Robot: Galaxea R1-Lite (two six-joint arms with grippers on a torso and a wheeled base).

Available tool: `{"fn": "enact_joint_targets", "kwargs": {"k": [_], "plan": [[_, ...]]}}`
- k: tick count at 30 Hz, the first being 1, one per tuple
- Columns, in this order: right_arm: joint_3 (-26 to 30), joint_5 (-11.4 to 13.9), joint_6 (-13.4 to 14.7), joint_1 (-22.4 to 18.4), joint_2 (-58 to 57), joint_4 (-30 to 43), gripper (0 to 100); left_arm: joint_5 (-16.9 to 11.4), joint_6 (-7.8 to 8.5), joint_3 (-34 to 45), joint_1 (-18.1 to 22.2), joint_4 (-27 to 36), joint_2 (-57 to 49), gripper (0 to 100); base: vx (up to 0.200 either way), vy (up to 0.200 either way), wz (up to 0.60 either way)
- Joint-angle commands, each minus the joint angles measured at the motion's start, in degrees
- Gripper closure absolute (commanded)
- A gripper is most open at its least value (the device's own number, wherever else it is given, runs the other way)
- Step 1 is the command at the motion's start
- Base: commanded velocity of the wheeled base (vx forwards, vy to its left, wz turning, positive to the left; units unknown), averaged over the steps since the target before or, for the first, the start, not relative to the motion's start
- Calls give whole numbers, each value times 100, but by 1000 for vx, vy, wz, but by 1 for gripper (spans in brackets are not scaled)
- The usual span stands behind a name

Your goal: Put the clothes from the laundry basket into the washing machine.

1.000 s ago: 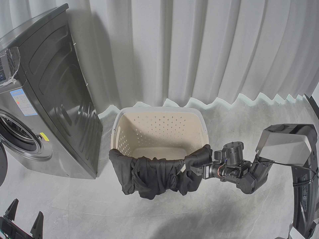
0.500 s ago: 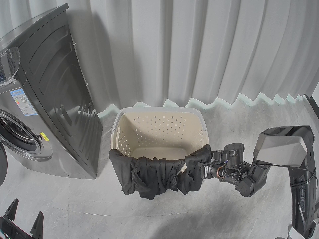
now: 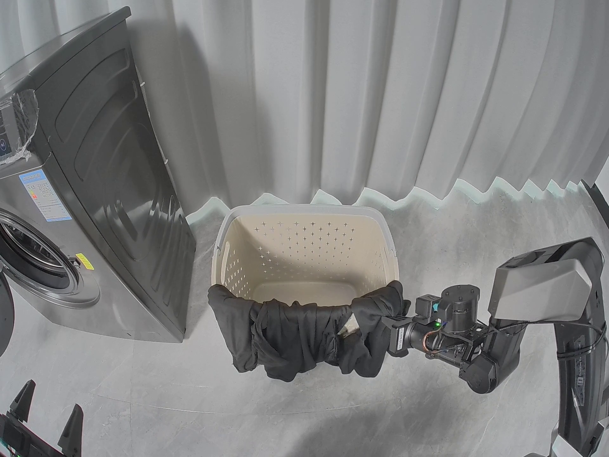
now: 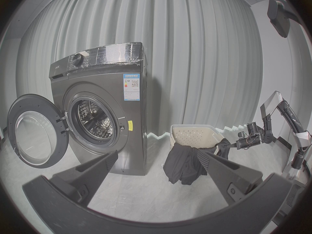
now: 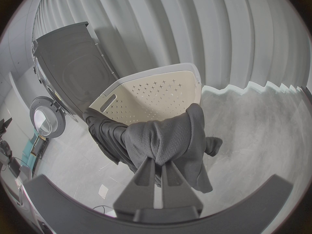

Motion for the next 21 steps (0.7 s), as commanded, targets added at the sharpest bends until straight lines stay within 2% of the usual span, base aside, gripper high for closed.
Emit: {"fn": "enact_joint_targets", "kwargs": {"k": [1,13,21], "plan": [[259,15,-6,1,-114,-188,100,2,-2,84,1,0,-84,0,0,0,0],[496,68,3,27,-228,-759,100,2,-2,84,1,0,-84,0,0,0,0],[602,6,21,203,-1002,-750,100,2,-2,84,1,0,-84,0,0,0,0]]}}
